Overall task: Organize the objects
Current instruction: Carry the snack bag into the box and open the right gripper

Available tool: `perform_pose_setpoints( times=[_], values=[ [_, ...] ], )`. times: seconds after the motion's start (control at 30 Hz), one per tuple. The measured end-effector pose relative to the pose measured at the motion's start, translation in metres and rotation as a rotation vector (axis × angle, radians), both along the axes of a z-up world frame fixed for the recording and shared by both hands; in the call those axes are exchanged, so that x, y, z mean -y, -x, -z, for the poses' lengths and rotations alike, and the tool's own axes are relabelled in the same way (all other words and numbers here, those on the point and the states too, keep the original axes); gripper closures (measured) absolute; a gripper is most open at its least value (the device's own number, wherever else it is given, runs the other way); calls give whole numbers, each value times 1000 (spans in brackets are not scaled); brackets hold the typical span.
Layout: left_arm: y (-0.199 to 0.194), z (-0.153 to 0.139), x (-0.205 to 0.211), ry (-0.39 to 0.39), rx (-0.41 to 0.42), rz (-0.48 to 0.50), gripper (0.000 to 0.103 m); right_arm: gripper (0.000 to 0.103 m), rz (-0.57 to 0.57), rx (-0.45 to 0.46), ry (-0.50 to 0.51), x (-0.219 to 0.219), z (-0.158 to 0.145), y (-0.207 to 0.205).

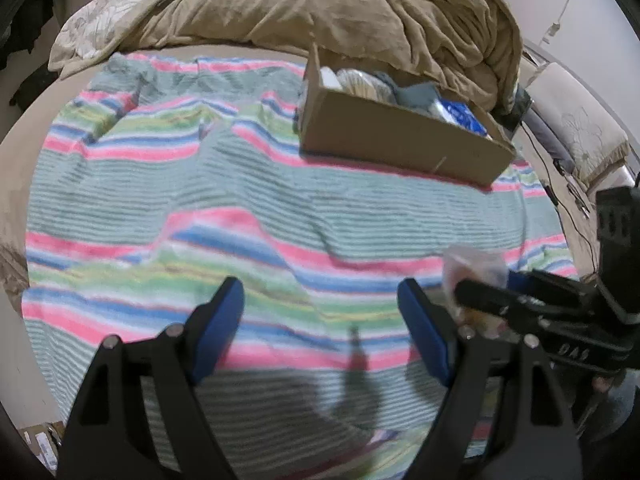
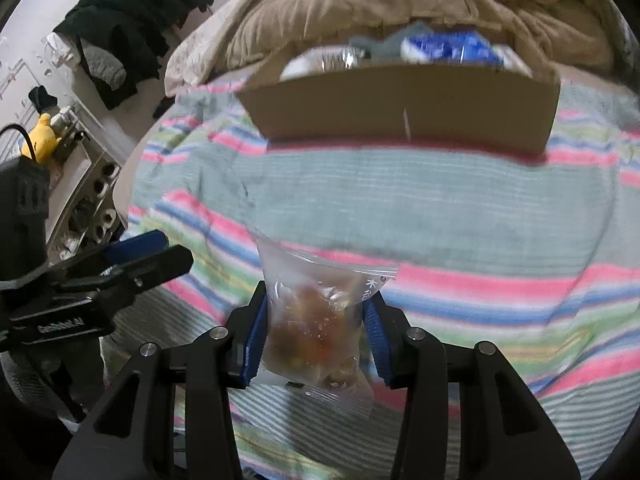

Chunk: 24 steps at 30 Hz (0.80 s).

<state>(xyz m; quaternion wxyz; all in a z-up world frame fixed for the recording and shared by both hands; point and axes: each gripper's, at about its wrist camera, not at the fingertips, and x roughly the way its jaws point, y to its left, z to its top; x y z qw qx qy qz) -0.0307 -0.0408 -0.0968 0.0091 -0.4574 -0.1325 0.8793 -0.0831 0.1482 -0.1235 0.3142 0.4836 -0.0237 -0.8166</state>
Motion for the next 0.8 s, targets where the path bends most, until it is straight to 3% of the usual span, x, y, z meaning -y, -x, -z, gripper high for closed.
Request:
perform_pose_setpoints(
  times=[0.8],
  values=[
    [61, -32, 21, 34, -104, -21, 22, 56, 12, -199, 59, 20, -76, 80]
  ],
)
